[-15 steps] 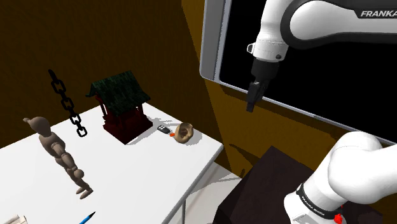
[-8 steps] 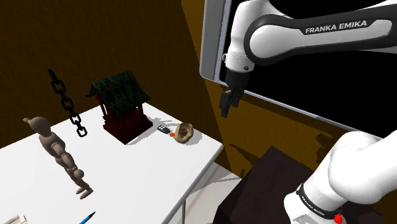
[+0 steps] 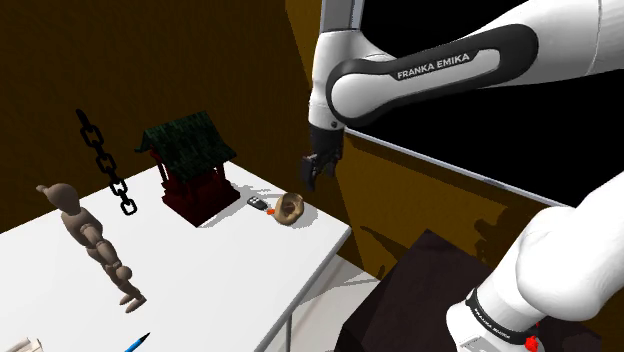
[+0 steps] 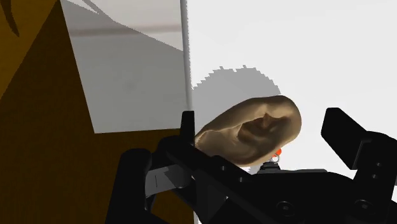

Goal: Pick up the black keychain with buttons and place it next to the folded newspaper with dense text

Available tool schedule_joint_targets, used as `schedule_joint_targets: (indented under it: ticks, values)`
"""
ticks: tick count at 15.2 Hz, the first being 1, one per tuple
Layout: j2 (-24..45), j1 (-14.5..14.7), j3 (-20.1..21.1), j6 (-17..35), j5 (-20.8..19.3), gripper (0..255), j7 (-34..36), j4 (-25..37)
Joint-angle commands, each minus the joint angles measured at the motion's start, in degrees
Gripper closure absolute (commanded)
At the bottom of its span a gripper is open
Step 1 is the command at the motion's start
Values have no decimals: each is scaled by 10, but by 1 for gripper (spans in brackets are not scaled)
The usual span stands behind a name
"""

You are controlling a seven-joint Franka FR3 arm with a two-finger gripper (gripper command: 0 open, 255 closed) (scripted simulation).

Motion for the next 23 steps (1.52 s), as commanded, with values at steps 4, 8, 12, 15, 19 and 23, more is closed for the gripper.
schedule_joint_targets:
  ticks: [4, 8, 12, 15, 19, 23]
  values:
    - [111, 7, 20, 40, -32, 0, 40, 78]
    - [201, 19, 27, 60, -66, 0, 72, 151]
    - [292, 39, 26, 65, -99, 0, 101, 238]
    - [310, 44, 23, 78, -105, 0, 105, 244]
    - [325, 46, 21, 103, -111, 0, 108, 233]
    - [331, 47, 20, 113, -113, 0, 110, 229]
